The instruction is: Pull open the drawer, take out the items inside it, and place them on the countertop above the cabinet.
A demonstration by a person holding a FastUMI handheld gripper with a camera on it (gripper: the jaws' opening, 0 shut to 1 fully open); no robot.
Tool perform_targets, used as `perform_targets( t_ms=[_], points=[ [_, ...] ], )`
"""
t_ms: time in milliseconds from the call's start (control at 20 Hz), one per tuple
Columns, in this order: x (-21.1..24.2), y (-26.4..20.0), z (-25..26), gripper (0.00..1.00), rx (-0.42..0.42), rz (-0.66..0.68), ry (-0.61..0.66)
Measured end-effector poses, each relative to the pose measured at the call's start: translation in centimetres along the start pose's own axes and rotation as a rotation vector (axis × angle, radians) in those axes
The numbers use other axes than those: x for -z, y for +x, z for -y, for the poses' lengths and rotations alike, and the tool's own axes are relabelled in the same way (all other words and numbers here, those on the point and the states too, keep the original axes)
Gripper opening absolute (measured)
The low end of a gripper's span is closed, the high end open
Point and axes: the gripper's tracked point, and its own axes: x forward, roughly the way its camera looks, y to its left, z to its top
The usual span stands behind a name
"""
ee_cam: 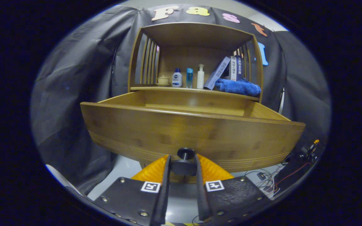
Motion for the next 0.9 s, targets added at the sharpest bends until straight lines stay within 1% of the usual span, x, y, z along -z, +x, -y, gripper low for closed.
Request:
perform_targets(
  t_ms=[50, 150, 200, 350, 400, 500, 600, 750, 800, 900],
  points=[
    [-0.4, -0.4, -0.3, 0.64, -0.013, 0.000, 0.007],
    [-1.9, -1.1, 0.8, 0.88, 0.036, 0.021, 0.017],
    [-2.8, -1.4, 1.1, 1.00, 0.046, 0.024, 0.024],
    [-5.1, -2.1, 1.0, 0.99, 0.056, 0.037, 0.026],
    [-6.0, -2.5, 1.3, 0.99, 0.071, 0.045, 0.024],
    [-7.6, -2.6, 1.1, 0.99, 0.067, 0.048, 0.027],
    [-9.2, -2.9, 2.1, 0.99, 0.108, 0.034, -0.004],
    [-12.8, -3.1, 2.4, 0.99, 0.141, 0.061, -0.028],
    [-13.9, -2.8, 2.4, 0.99, 0.143, 0.059, -0.026],
    [-15.5, -1.9, 1.7, 0.99, 0.110, 0.041, -0.004]
  ],
)
